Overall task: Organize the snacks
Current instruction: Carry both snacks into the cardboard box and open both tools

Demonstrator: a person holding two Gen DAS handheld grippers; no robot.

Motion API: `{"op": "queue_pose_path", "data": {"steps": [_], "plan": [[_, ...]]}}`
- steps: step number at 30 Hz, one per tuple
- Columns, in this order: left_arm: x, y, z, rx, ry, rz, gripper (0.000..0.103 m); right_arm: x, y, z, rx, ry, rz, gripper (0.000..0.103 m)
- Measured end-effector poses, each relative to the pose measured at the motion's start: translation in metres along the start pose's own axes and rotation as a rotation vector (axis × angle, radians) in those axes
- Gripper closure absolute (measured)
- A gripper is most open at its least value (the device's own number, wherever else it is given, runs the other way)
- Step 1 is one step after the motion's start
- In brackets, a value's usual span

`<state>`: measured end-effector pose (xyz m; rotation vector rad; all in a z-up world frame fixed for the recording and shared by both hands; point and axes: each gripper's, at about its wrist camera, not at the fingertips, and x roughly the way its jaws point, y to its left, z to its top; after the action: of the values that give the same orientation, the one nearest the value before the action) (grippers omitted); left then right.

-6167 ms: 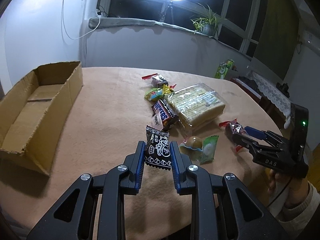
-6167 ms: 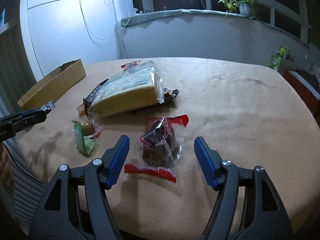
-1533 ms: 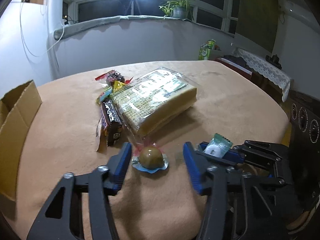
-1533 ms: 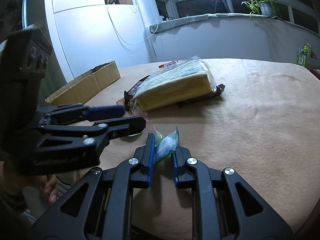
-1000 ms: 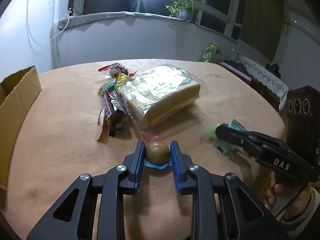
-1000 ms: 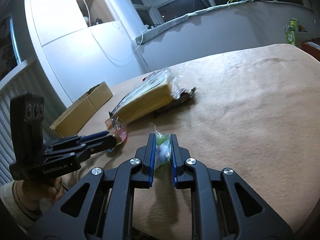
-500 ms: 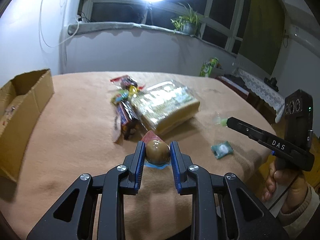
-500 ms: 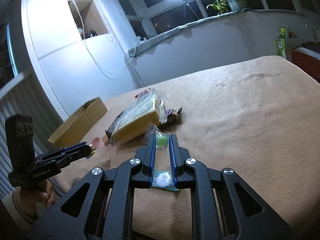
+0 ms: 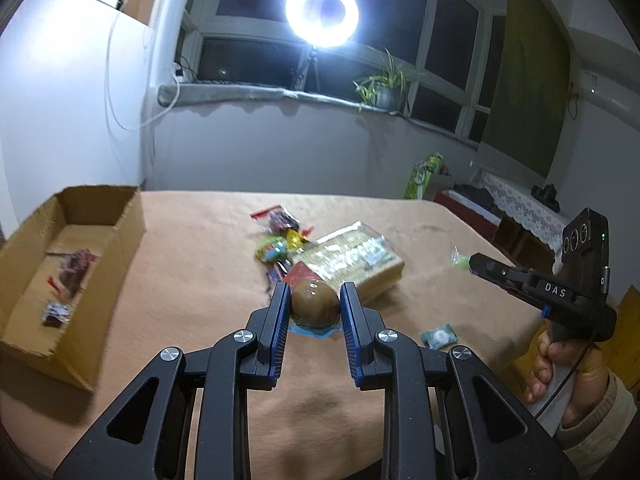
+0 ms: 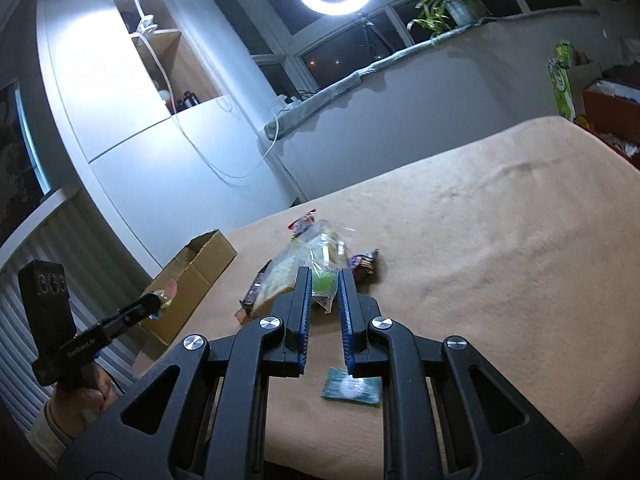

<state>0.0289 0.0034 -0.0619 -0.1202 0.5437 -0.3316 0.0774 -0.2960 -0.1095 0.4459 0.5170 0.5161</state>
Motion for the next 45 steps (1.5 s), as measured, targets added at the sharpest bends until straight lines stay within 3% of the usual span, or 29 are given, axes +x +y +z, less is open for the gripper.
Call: {"op": "queue_pose_path", "data": {"steps": [10,19,31,33,34,35,36,37,38,45], "plan": [[-0.045,0.061,0.002,-0.071,-0.077,0.097,0.079,0.049,0.081,0.010,-0.133,0.064,0.076,0.089],[-0.079,0.131,0.000,-0.125,-0.116,0.231,0.079,0.129,0.186,0.001,-0.289,0.153,0.197,0.089],[-0.068,0.199,0.010,-0.162,-0.118,0.284,0.079,0.234,0.304,-0.002,-0.489,0.207,0.359,0.088],[-0.063,0.205,0.010,-0.161,-0.115,0.301,0.074,0.257,0.311,-0.012,-0.518,0.277,0.324,0.070],[-0.060,0.206,0.009,-0.157,-0.106,0.312,0.071,0.260,0.309,-0.016,-0.511,0.273,0.304,0.052],[-0.056,0.208,0.007,-0.157,-0.087,0.329,0.060,0.257,0.306,-0.018,-0.501,0.253,0.302,0.043],[-0.054,0.209,0.005,-0.159,-0.073,0.341,0.052,0.255,0.304,-0.018,-0.498,0.243,0.301,0.042],[-0.055,0.209,0.002,-0.162,-0.069,0.350,0.038,0.252,0.301,-0.020,-0.499,0.235,0.287,0.042],[-0.057,0.208,-0.001,-0.161,-0.076,0.353,0.033,0.250,0.297,-0.022,-0.503,0.233,0.265,0.042],[-0.070,0.208,-0.013,-0.184,-0.080,0.363,0.033,0.231,0.280,-0.025,-0.471,0.238,0.231,0.042]]}}
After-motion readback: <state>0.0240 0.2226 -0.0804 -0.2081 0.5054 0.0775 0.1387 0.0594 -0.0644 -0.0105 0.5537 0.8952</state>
